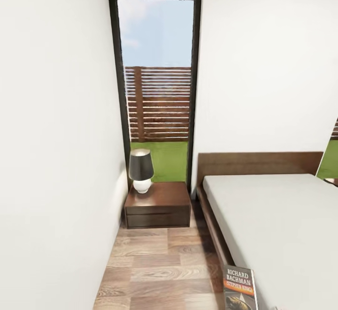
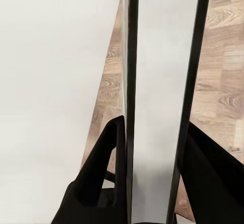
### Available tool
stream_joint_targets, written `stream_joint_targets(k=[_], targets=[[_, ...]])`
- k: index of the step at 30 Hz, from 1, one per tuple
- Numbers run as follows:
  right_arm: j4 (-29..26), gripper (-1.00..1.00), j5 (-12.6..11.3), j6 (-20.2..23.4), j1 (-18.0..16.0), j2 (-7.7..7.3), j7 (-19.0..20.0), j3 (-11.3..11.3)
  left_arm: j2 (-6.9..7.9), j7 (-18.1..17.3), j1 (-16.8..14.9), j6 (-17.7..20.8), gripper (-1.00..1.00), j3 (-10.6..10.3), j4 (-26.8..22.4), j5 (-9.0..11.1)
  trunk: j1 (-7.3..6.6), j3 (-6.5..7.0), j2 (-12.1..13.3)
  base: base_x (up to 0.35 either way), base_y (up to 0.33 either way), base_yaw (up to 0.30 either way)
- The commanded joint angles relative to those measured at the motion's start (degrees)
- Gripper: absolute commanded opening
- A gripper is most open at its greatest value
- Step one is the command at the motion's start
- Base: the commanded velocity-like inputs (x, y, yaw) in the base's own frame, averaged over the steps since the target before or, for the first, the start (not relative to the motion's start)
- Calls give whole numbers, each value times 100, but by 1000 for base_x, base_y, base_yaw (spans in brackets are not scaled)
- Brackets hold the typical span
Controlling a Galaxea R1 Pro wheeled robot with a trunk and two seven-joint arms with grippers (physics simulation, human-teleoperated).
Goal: In the bedroom, move the book from the bed onto either nightstand, and place the two sandals side by side next to the bed.
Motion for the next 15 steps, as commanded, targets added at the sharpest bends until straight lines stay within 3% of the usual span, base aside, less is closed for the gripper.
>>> stream_joint_targets(k=[1,15], targets=[[0,-100,-67,9,-3,-3,23,25,2,3,-2,-36,100,-12,5,-15,5,-1,-3,329,0,0],[-1,-100,-63,9,0,-3,23,23,2,3,-2,-36,100,-15,5,-15,5,-1,-3,329,0,0]])
